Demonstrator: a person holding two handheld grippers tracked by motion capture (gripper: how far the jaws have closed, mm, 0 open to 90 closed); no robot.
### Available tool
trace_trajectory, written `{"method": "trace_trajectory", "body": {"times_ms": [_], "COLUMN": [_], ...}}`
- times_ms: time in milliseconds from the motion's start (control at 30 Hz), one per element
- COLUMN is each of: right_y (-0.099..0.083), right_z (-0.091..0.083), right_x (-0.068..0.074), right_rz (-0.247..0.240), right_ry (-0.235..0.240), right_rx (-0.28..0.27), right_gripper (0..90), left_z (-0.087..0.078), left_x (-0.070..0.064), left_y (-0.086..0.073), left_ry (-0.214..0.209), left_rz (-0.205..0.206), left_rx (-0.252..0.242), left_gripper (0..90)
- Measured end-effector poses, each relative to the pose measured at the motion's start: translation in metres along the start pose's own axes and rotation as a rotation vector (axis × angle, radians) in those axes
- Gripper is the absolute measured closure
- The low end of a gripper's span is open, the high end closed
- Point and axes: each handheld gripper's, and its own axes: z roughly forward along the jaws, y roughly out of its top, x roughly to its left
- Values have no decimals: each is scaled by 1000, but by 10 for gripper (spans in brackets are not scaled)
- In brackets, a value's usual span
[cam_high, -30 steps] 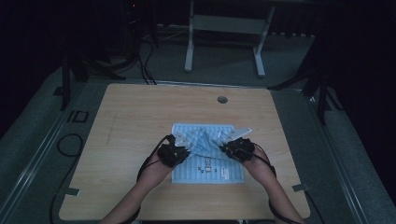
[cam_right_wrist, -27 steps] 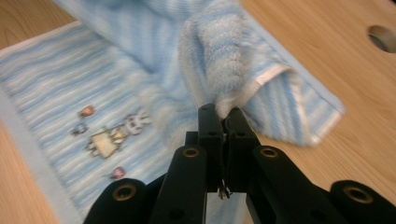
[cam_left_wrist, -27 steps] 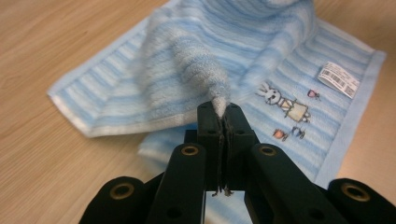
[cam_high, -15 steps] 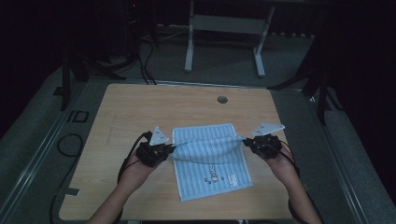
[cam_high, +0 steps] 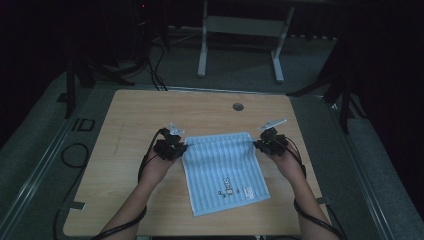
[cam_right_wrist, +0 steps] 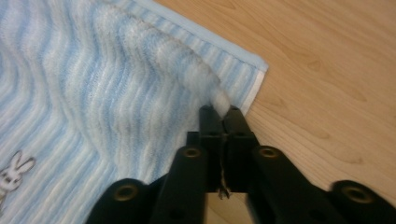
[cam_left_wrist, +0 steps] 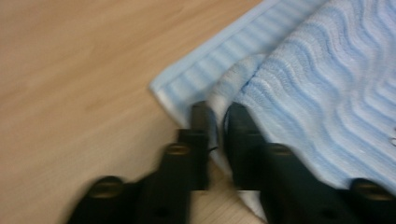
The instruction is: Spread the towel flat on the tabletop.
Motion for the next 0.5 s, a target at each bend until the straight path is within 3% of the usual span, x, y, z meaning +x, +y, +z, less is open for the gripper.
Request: {"method": "trace_trajectory", "body": {"times_ms": [33, 133, 333, 500], "right_y": [0, -5, -27, -50], "right_z": [1, -2, -12, -7], "right_x": [0, 3, 24, 48], "right_rz": [8, 13, -38, -97], "right_ry": [-18, -23, 57, 94], "right_rx": [0, -18, -42, -29], "right_gripper": [720, 646, 650, 681], "left_z": [-1, -9, -22, -18], "left_x": [0, -7, -37, -67], "left_y": [-3, -9, -30, -50], "left_ry": [-8, -11, -121, -213], "left_rz": [-8, 15, 64, 126], "left_rx": [-12, -27, -51, -1], "left_gripper": [714, 571, 516, 534]}}
